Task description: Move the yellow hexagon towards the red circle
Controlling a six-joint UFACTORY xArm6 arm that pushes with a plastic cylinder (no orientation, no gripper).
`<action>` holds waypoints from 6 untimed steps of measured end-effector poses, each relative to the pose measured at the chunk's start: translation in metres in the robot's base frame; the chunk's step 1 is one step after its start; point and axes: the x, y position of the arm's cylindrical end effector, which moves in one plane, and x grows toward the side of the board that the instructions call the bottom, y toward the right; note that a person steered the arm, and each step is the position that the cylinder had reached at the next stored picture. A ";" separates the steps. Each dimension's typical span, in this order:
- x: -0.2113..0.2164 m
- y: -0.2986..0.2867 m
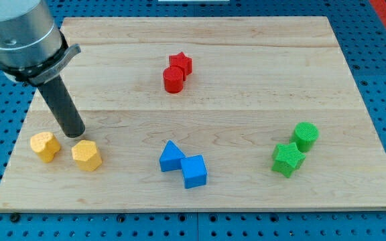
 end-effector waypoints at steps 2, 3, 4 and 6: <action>-0.036 -0.019; -0.001 -0.087; 0.036 -0.107; 0.087 0.046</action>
